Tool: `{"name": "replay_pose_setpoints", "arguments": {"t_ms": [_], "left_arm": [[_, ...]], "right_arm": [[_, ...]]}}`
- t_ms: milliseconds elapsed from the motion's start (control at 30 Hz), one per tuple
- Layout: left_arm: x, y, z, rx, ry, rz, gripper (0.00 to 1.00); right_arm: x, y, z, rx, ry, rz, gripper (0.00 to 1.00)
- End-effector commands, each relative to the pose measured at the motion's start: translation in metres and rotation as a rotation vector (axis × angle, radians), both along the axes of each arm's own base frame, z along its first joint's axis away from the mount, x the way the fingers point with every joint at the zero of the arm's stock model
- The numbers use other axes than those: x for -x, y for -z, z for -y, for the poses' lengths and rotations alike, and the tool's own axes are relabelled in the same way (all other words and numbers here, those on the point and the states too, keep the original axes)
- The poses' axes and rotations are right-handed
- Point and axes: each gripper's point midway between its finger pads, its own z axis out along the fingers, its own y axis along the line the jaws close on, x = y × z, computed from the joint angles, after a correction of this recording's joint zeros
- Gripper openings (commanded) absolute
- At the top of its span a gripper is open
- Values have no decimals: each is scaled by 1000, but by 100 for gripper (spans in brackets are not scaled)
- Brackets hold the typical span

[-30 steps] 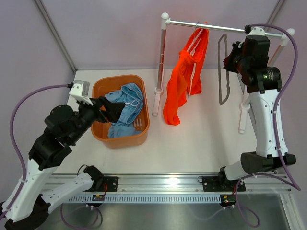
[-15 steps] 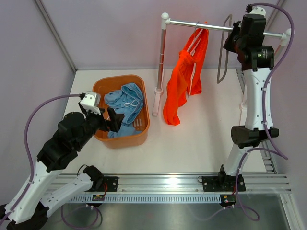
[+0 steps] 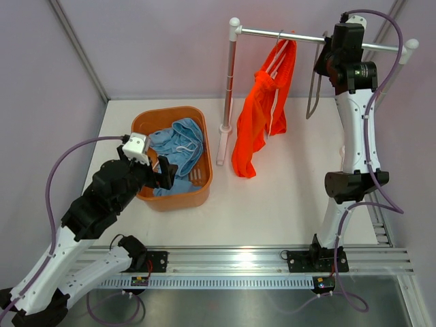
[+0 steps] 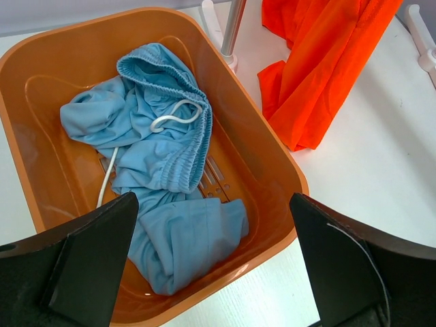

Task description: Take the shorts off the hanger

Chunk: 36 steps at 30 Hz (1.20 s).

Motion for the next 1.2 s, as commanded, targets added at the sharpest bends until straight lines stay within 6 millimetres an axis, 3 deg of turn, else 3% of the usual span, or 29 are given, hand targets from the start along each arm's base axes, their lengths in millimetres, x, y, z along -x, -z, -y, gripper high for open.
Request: {"name": "replay_pose_setpoints", "arguments": {"t_ms": [0,367,633,833,1000,1167], "left_arm": [[-7,-8,3,14,-3,42,99],[-8,1,6,11,7,24,99],[-9,4,6,11,10,17,99],[-10,5,7,12,12,13,99],[-10,7,7,12,13,9,99],[-10,8,8,10,18,6,99]], "right_arm": [[-6,-12,11,32,36,46,0],[-9,13,16,53,59,-2,0],[9,-3,20,49,85,38,0],[20,-12,26,60,107,53,12],[26,-17,28,57,121,67,29],[33,-21,32,55,141,76,37]]}}
